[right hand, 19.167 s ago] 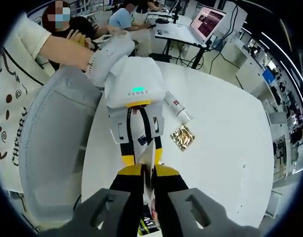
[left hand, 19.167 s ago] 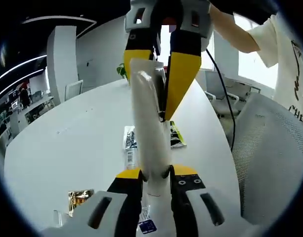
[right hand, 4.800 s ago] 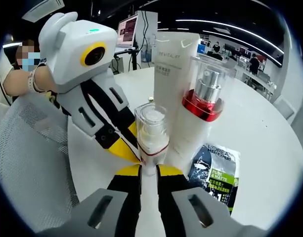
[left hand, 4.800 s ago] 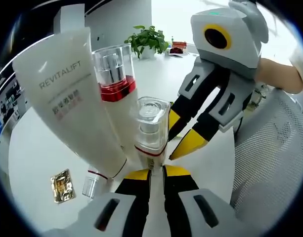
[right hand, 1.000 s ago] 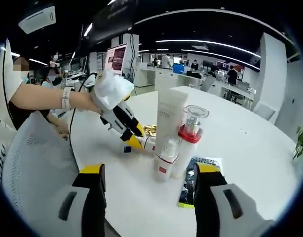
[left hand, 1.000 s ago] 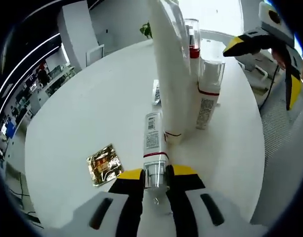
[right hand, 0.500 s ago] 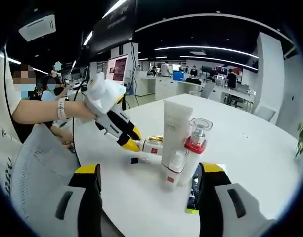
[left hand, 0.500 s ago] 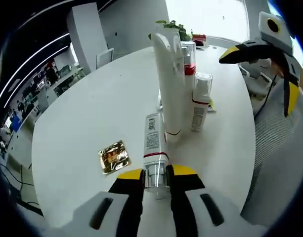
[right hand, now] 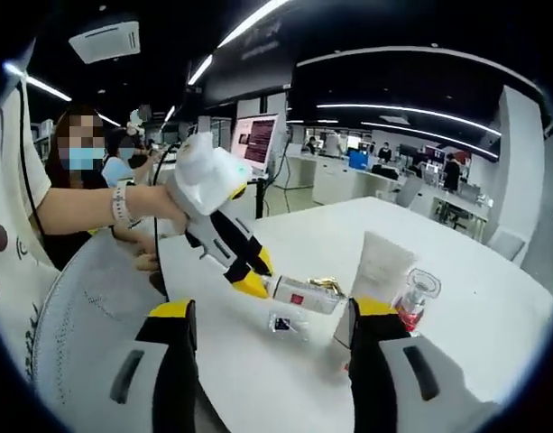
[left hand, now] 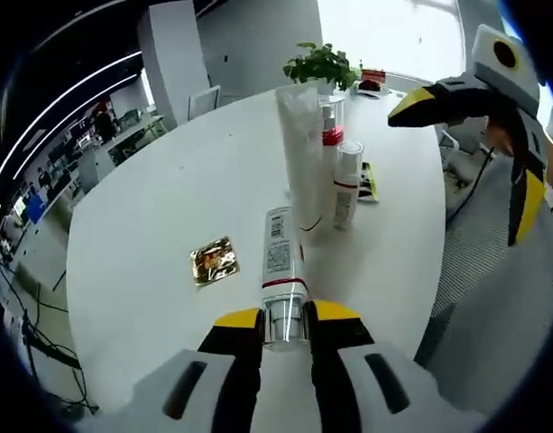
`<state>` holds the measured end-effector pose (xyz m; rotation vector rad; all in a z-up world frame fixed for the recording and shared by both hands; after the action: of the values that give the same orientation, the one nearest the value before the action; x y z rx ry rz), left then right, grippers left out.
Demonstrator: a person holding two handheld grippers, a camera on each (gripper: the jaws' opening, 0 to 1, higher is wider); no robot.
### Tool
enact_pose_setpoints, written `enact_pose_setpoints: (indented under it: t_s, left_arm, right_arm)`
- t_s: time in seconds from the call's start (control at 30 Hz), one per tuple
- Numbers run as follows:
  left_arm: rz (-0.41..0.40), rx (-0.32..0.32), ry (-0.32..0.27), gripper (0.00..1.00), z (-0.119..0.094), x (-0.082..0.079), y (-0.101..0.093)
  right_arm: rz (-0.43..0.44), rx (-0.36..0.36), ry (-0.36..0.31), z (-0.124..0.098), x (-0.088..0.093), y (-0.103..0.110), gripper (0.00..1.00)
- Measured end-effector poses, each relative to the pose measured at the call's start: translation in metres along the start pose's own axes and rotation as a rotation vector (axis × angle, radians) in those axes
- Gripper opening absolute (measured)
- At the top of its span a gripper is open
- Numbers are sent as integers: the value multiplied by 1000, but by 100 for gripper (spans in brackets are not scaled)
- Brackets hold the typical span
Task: Arrange the skincare products in the storage area until every visible bottle or jar stands upright without overlapping.
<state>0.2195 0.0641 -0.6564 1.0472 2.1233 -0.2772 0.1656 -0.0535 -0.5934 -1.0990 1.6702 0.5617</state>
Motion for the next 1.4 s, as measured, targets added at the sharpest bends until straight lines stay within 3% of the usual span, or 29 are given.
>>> enact_pose_setpoints:
  t_s: [0.23,0.37,0.5,0.6,0.73,0.87,1.1,1.4]
  left_arm:
    - [12,10,71,19,-16,13,-6]
    - [43,15,97,19,-24,15,-7]
    - [48,29,118,19,-31,21,-8]
    - [55,87,157,19,-32,26,-14]
    - [74,119,171,19,-34,22,-22]
    - [151,154,210,19,-34,19,-28]
    - [236,185,248,19,-34,6,-39]
    - [351,208,324,19,-30,2,-37]
  right_arm:
    - [-80,-117,68,26,10,16,57]
    - [-178,-129,121,35,15,15,50]
    - [-216,-116,137,42,16,14,46]
    - [-251,-91,146,48,16,7,40]
    - [-282,-114,181,54,20,3,40]
    - [-347,-124,215,59,26,1,37]
    - [-435,-213,277,68,42,15,32]
    - [-490,-216,266,74,46,22,27]
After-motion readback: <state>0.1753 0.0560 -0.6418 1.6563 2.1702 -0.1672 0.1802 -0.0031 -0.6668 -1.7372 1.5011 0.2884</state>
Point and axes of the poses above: the point that each gripper's makers call its tool centre point, and the gripper's own axes: z roughly forward along the fingers, y roughly to its left, x roughly out of its underside, the point moved 4 cm from there along -z, roughly backward along the fingers
